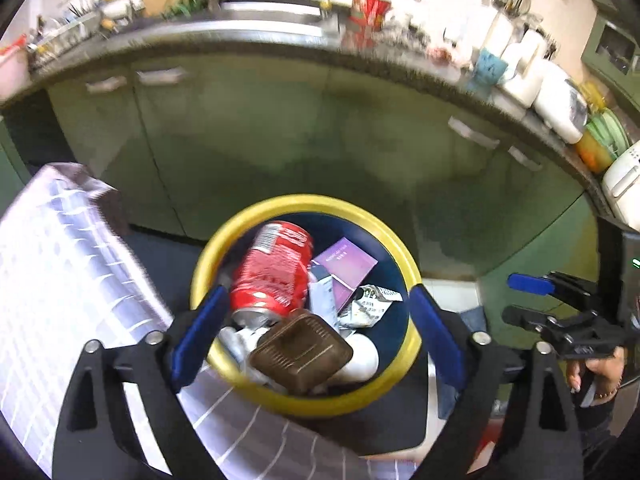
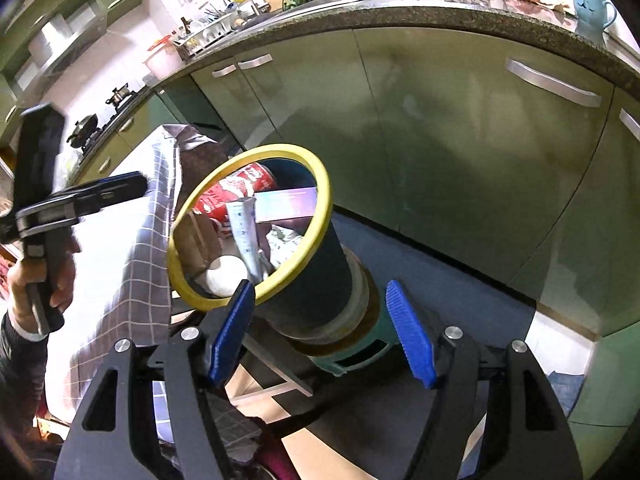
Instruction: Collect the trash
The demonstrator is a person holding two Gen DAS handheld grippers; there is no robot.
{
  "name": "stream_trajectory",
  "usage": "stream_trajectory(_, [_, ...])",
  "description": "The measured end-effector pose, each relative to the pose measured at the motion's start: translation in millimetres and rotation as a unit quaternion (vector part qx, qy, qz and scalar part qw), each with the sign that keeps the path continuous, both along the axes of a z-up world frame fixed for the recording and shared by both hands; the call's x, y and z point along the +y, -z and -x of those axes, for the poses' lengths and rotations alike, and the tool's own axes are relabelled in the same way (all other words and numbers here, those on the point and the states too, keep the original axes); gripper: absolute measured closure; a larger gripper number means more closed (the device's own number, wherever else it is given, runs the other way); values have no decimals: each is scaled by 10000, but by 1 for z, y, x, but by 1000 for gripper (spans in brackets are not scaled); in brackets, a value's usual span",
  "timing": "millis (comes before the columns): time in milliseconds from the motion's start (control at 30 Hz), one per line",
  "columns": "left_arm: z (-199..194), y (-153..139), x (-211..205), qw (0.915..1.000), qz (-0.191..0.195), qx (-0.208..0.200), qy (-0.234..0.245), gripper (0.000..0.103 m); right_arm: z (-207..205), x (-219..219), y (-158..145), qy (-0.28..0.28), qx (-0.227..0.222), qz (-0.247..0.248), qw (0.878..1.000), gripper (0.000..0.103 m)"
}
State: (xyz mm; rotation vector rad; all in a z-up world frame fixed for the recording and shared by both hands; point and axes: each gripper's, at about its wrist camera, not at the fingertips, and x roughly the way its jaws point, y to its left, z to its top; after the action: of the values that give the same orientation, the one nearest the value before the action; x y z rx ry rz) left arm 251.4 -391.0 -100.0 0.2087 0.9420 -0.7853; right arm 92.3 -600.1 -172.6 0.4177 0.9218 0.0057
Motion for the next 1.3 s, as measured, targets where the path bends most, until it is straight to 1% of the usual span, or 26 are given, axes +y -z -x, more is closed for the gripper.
stream_trajectory(100, [21,-20,36,9994,164,-219,-213,9,1,10,-1,-96,-45,-66,9999,31])
stream_trajectory(167, [38,-32,74,9977,354,-340,-470,7,0,19,-2,-218,-75,-112,9997,30])
stream_trajectory(233, [58,-42,119,9938,519,-506,-840,7,-1,31,-5,-369,-88,-106,9992,30])
stream_trajectory(300, [78,-49,155,9888,527,-756,-1175,7,-2,48,-10,-573,-142,-41,9982,28])
stream_trajectory(333, [91,-53,176,9842,425,-960,-1428,7,-3,55,-14,-667,-179,3,9976,26])
stream_trajectory(400, [119,-57,216,9722,223,-1337,-1907,7,-4,77,-22,-869,-288,124,9957,24])
stream_trajectory(467, [143,-58,248,9610,103,-1537,-2296,7,-3,99,-30,-1022,-399,310,9935,20])
stream_trajectory(500, [152,-58,259,9568,63,-1590,-2433,7,-2,109,-34,-1068,-453,419,9924,16])
stream_trajectory(600, [188,-58,303,9365,-26,-1698,-3067,7,4,145,-47,-1241,-666,810,9867,13])
stream_trajectory(700, [213,-57,338,9195,-83,-1698,-3545,7,13,176,-59,-1440,-892,1067,9798,9])
stream_trajectory(733, [222,-57,346,9150,-50,-1736,-3641,7,17,183,-62,-1498,-957,1119,9777,6])
stream_trajectory(800, [238,-60,360,9072,50,-1824,-3790,7,26,197,-68,-1602,-1098,1174,9739,5])
stream_trajectory(867, [250,-65,366,9038,141,-1886,-3840,7,35,208,-72,-1670,-1196,1173,9716,5])
stream_trajectory(933, [262,-70,369,9016,221,-1998,-3830,7,45,214,-76,-1609,-1279,1198,9713,5])
stream_trajectory(1000, [269,-73,369,8985,171,-2098,-3852,7,54,216,-81,-1469,-1391,1271,9710,5])
stream_trajectory(1200, [282,-73,367,8979,236,-2147,-3835,7,72,212,-88,-1311,-1636,1176,9707,5])
stream_trajectory(1300, [291,-72,372,8951,361,-2123,-3904,7,78,212,-94,-1285,-1717,1219,9691,5])
